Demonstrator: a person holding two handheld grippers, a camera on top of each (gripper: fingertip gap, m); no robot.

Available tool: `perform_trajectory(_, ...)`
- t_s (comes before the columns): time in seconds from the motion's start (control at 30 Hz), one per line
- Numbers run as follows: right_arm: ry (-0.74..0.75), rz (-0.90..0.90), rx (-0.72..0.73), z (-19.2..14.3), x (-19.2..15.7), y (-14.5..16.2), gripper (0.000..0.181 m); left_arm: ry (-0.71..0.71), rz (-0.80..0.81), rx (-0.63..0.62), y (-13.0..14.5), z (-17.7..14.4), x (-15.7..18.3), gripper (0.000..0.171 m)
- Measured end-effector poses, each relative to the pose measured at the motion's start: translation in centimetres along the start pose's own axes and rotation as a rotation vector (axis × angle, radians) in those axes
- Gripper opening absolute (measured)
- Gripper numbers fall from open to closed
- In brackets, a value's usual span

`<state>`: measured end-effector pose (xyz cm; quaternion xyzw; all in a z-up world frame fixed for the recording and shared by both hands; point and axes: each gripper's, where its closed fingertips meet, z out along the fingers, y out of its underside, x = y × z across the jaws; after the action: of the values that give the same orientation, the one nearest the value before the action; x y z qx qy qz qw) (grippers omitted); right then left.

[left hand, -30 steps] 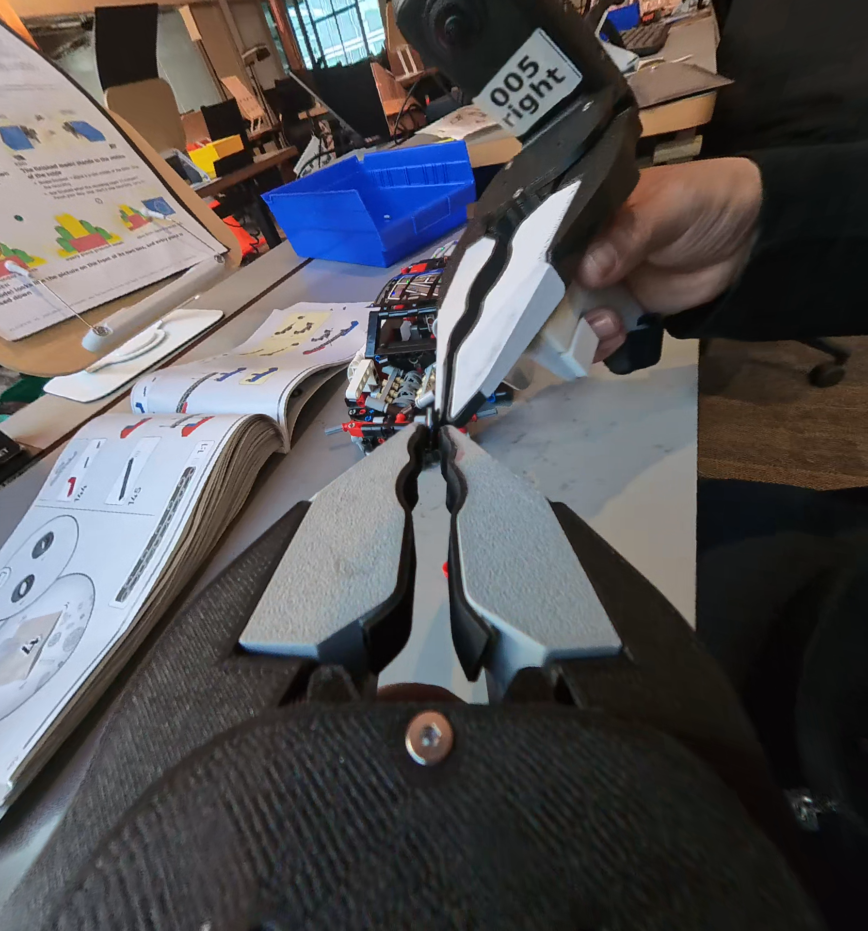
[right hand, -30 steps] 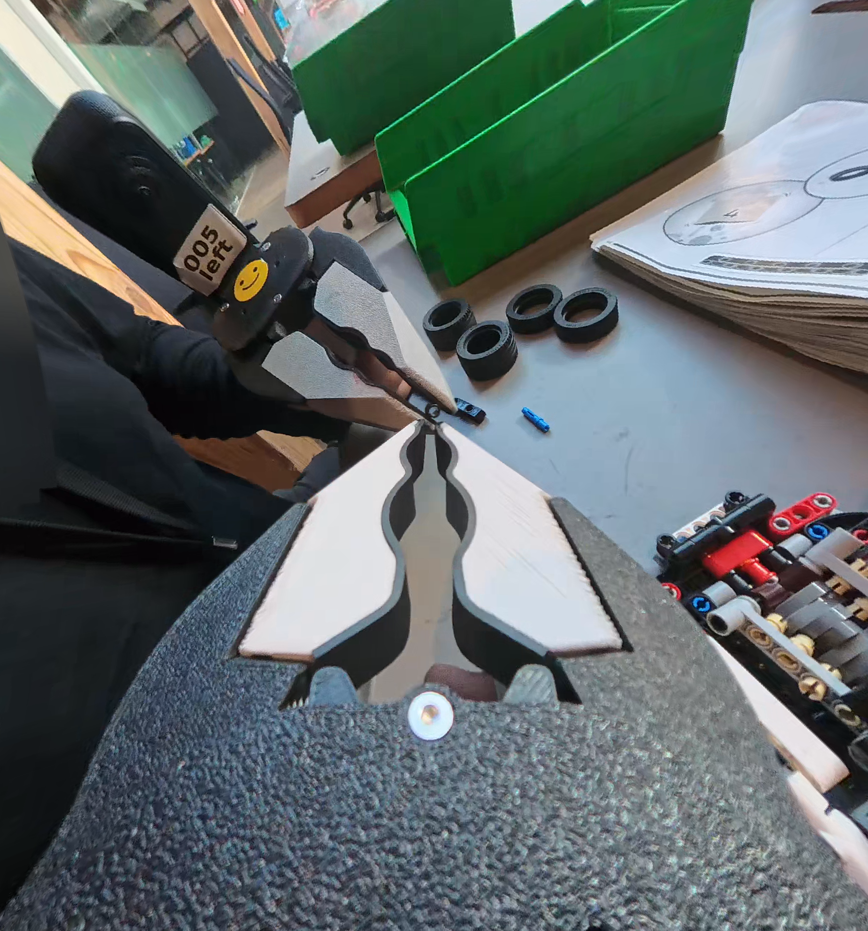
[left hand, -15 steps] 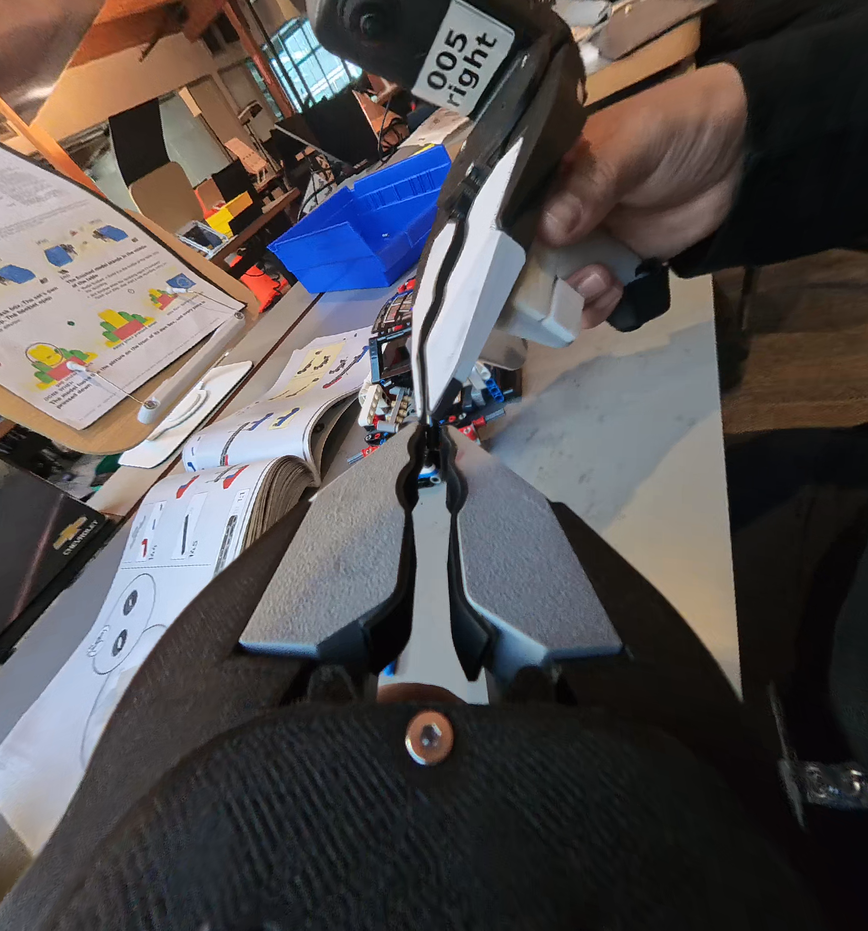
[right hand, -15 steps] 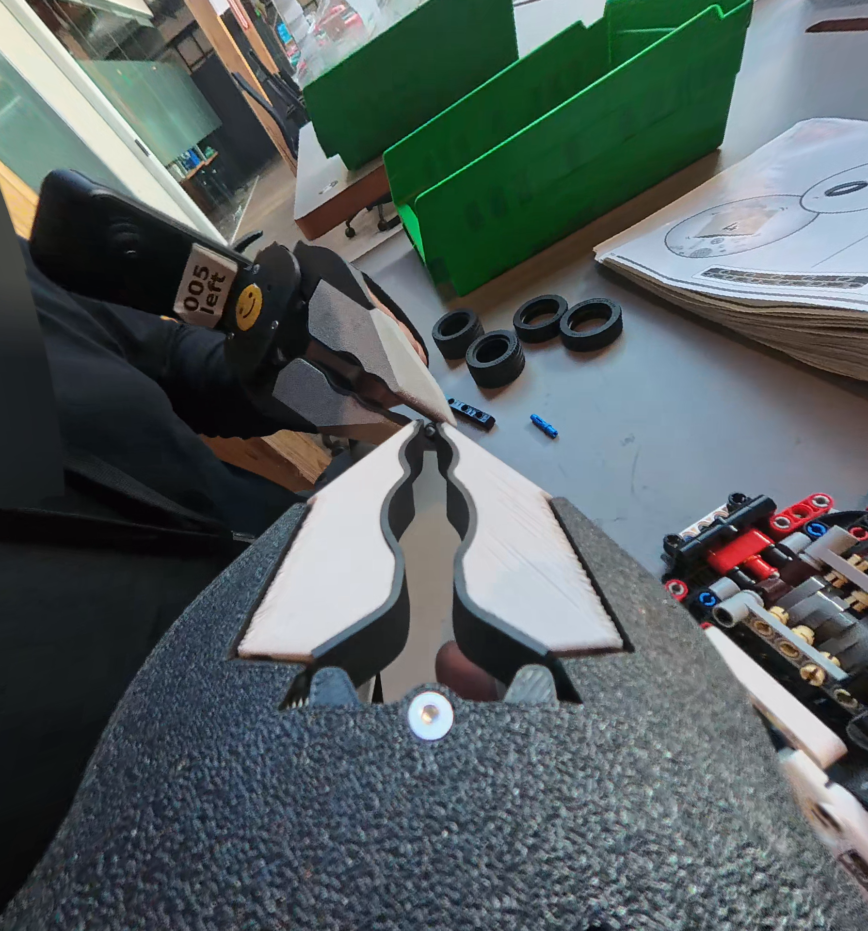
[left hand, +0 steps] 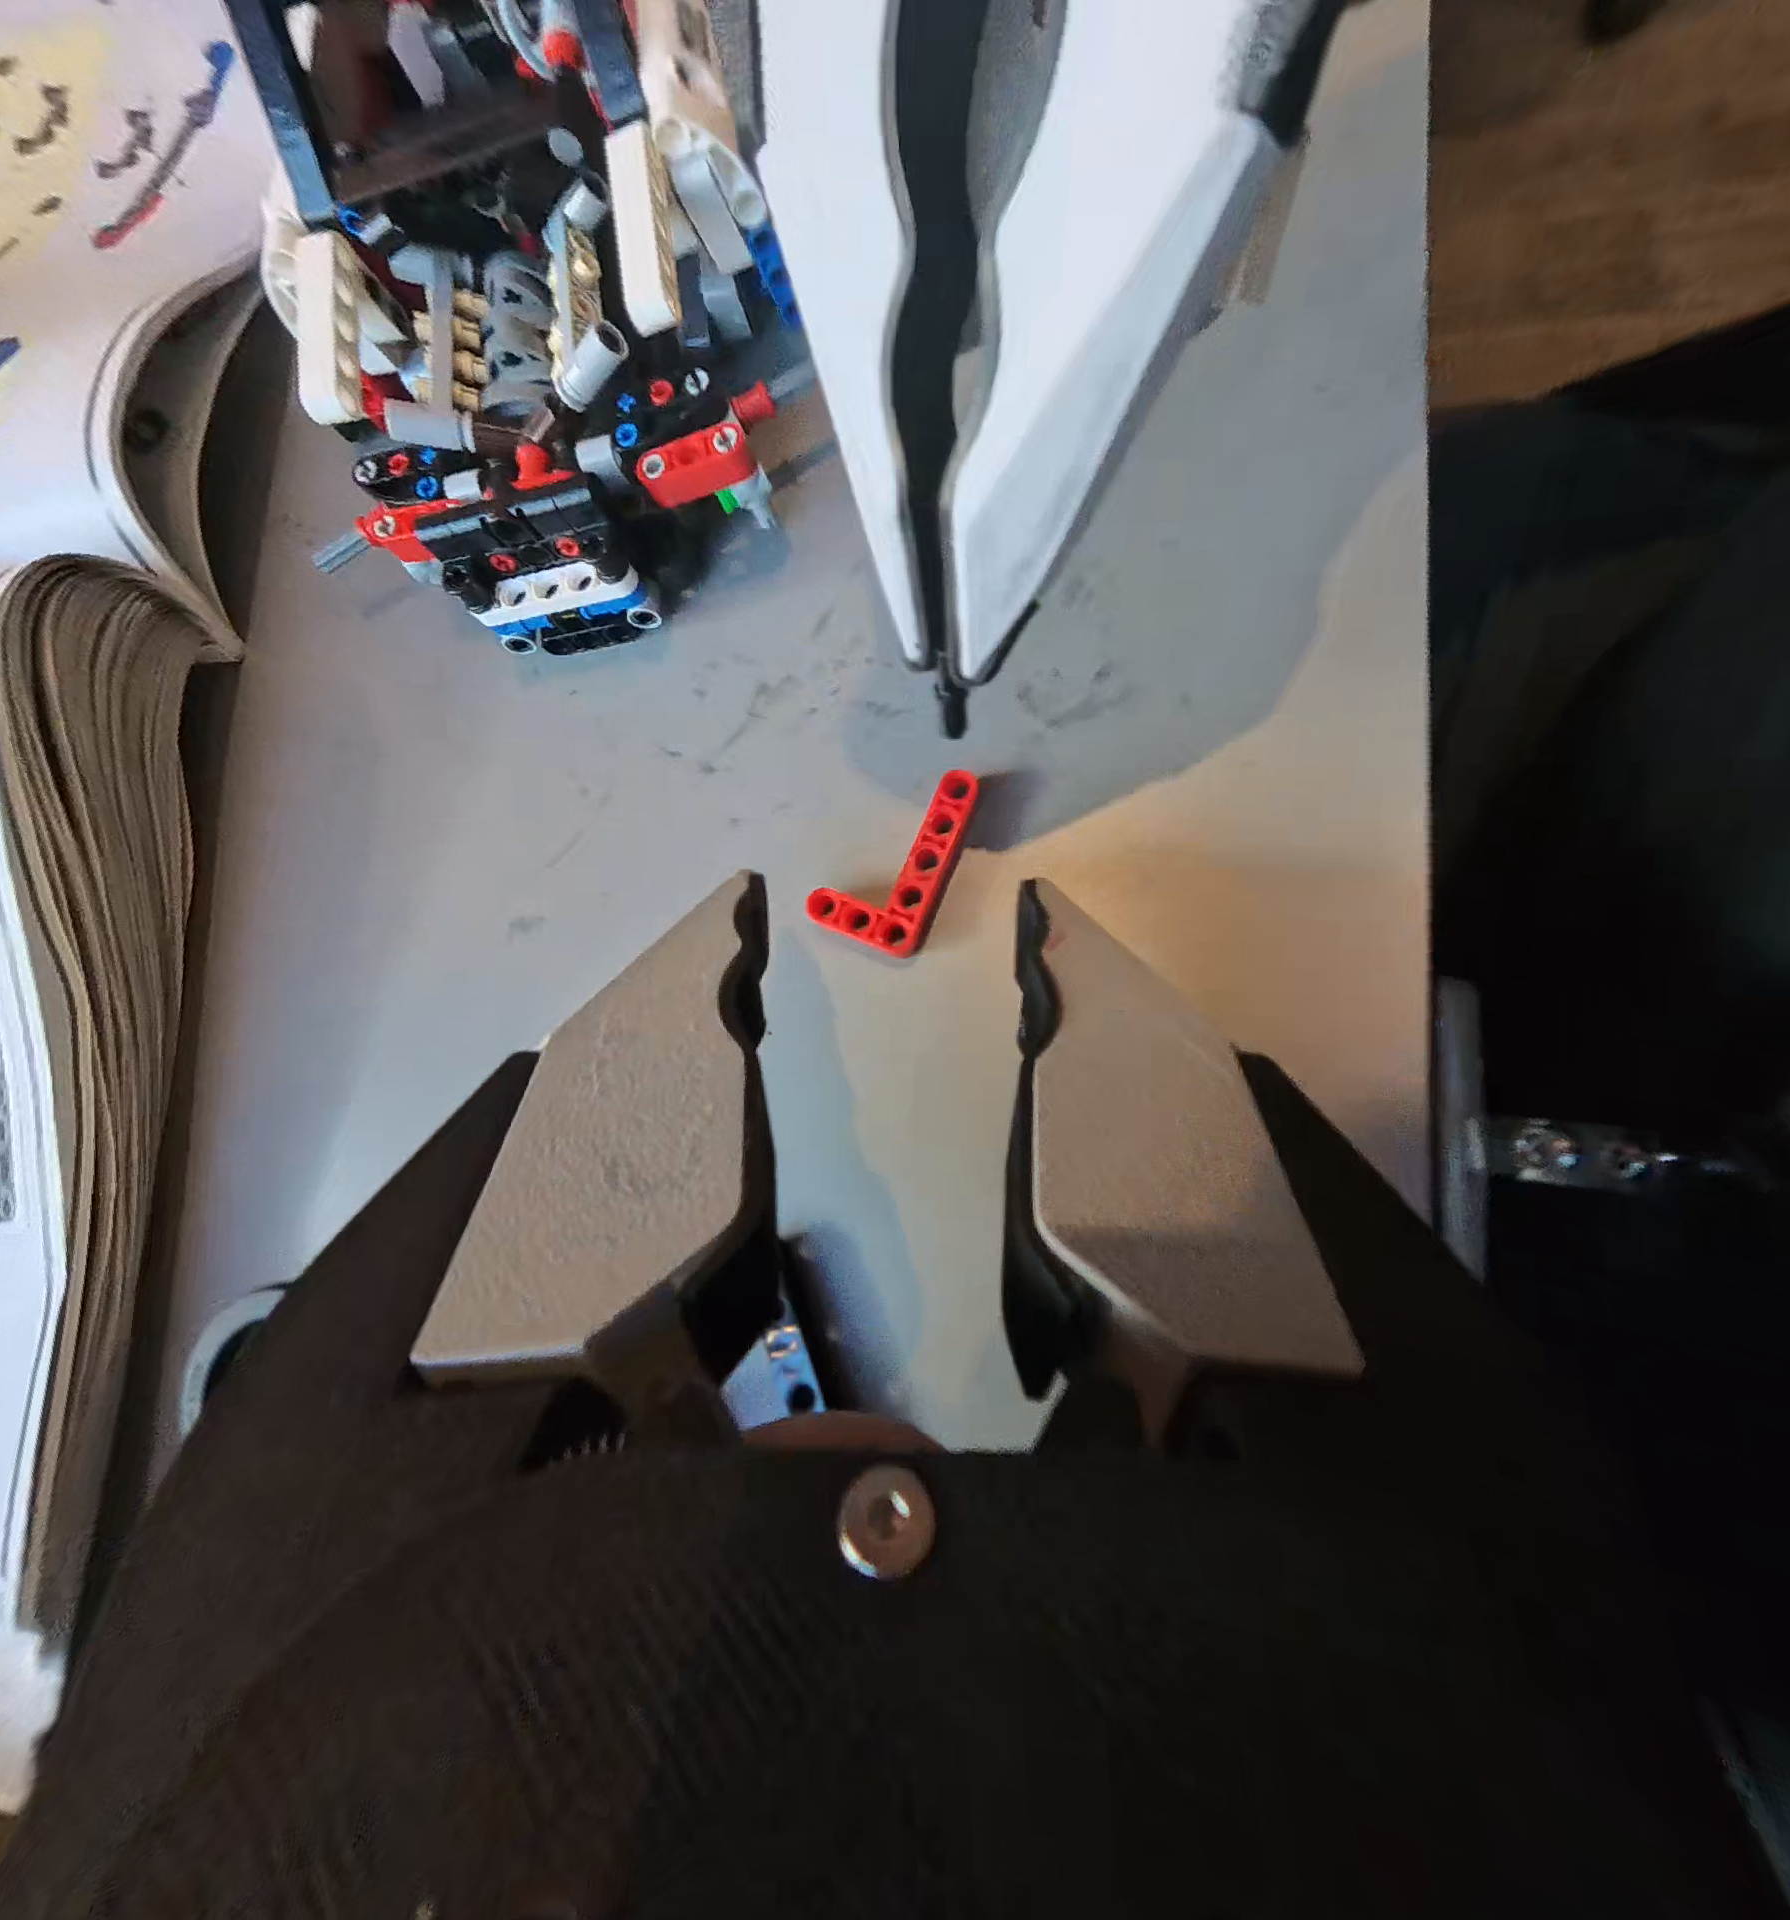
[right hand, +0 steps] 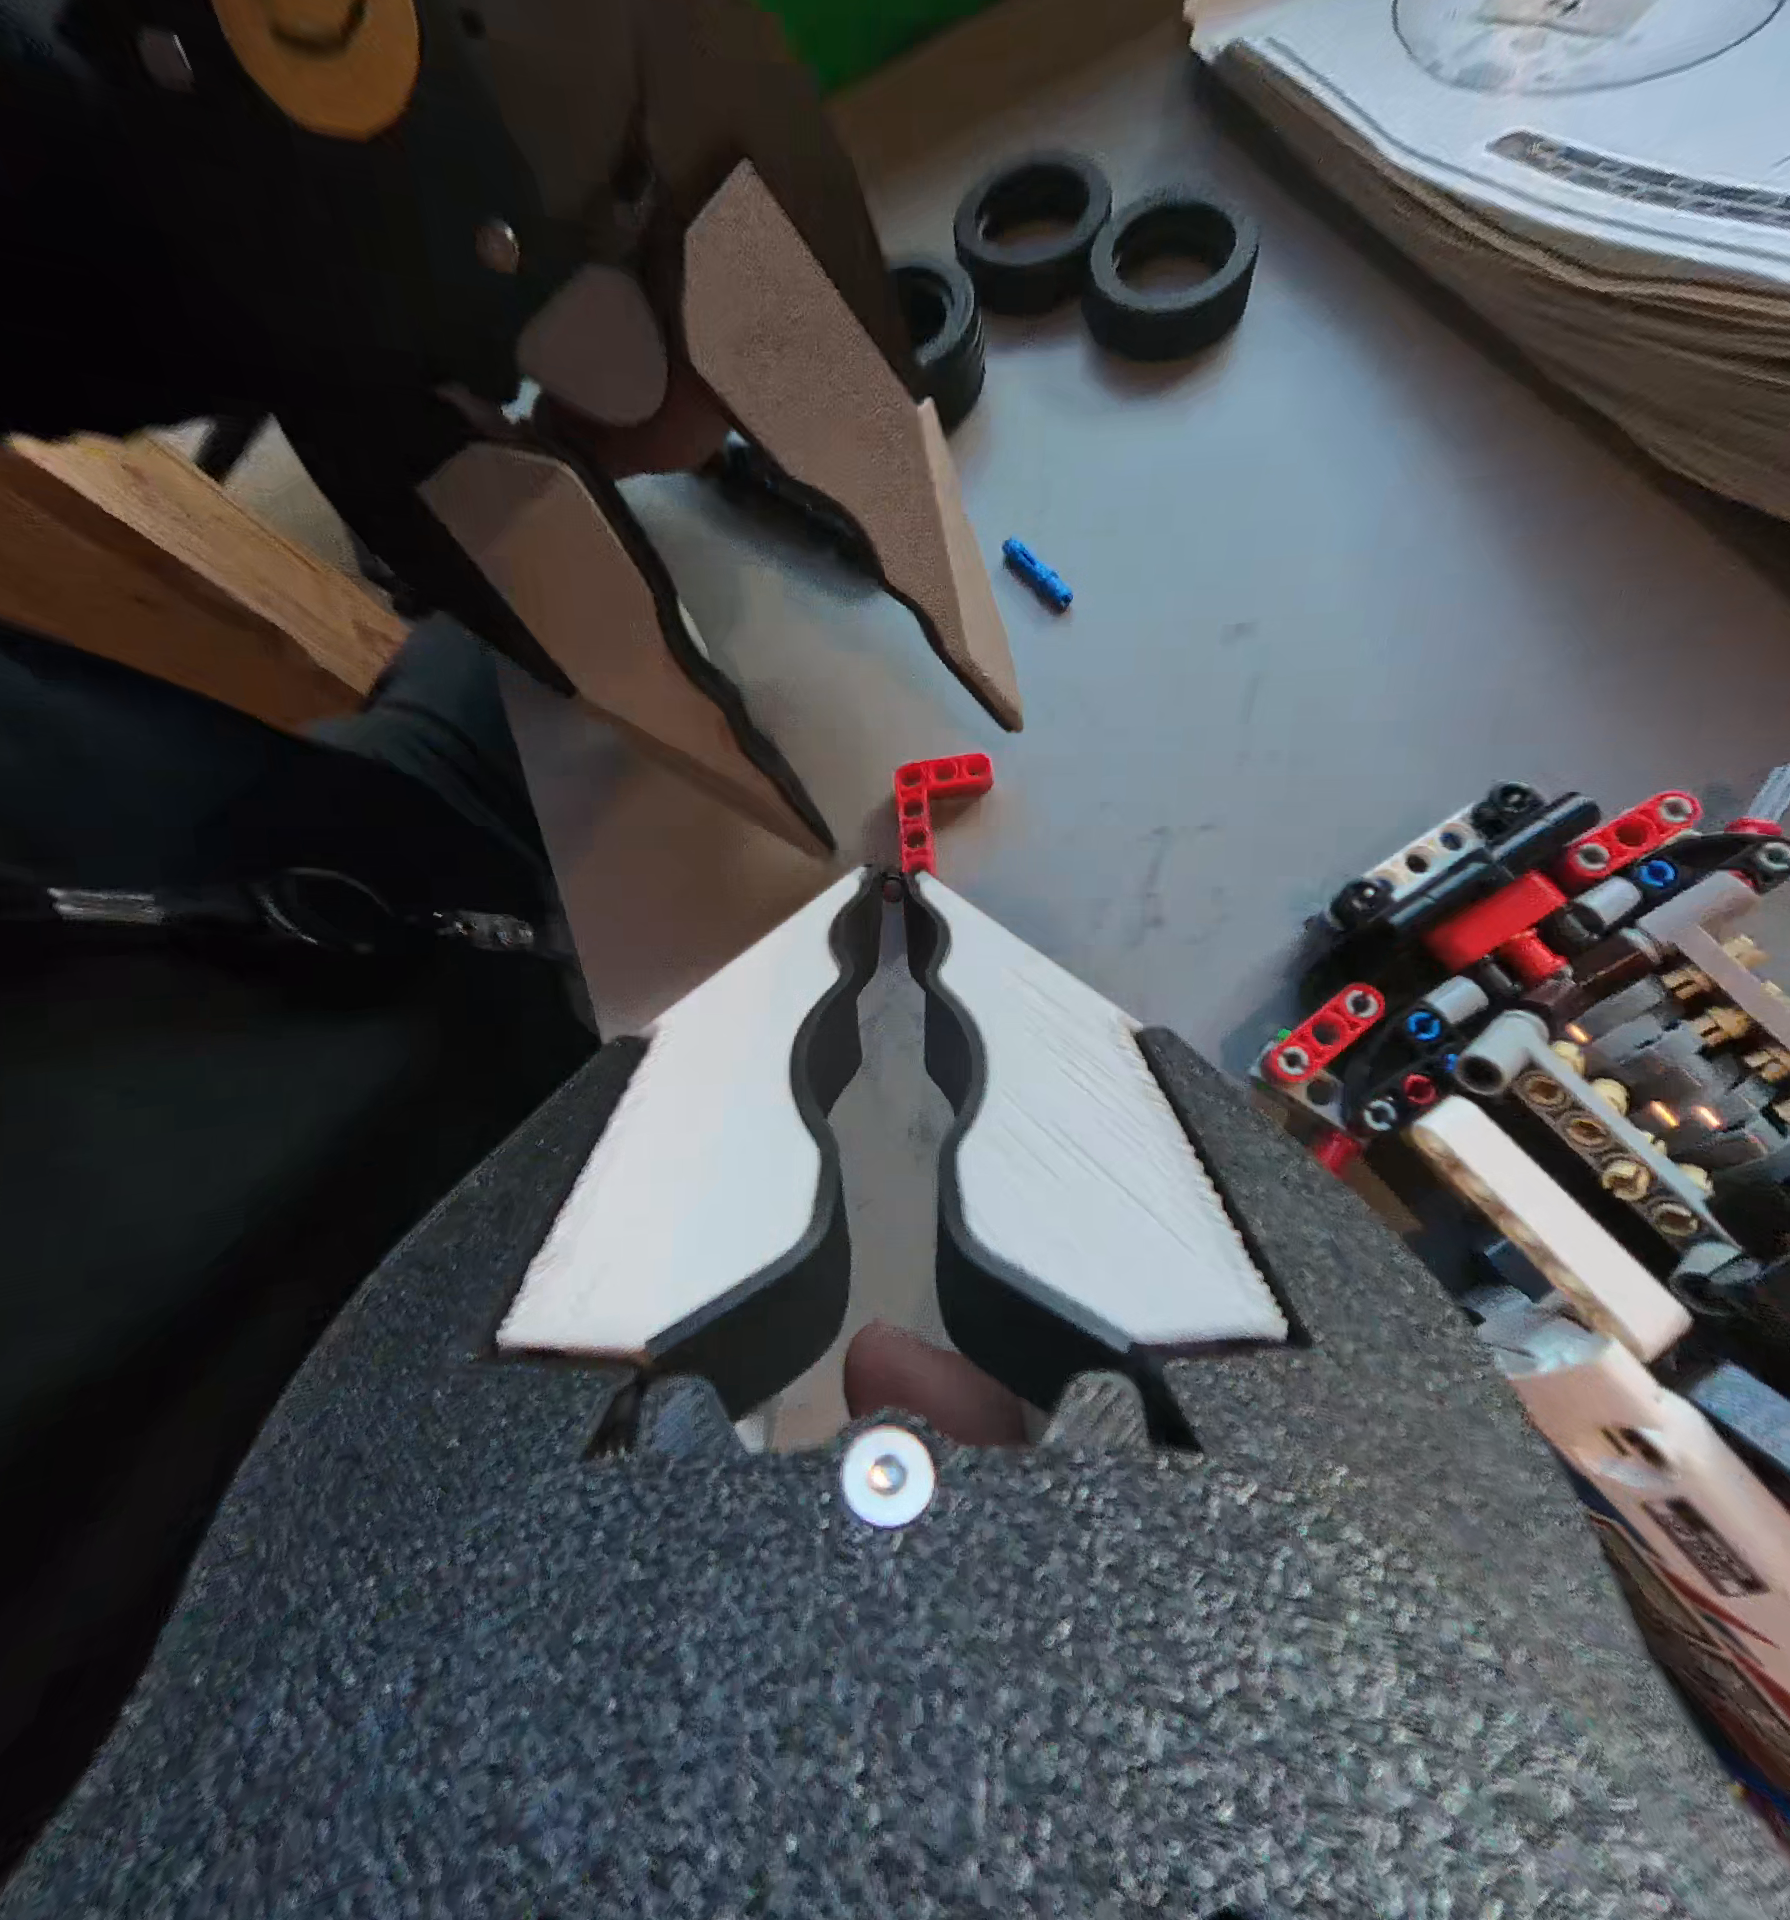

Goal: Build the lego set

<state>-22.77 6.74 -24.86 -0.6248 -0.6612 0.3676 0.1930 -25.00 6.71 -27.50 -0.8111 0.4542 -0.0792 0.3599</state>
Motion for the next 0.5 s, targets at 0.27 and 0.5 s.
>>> perform_trajectory(0.27, 0.074, -0.107, -0.126, 1.0, 0.4, 1.3, 0.004, 0.167, 0.066, -0.025, -0.2, 1.3, 1.3, 0.012)
perform_trajectory(0.5, 0.075, -0.146, -0.182, 1.1, 0.5, 1.4, 0.004, 0.22, -0.005, 0.004, -0.3, 1.5, 1.6, 0.005)
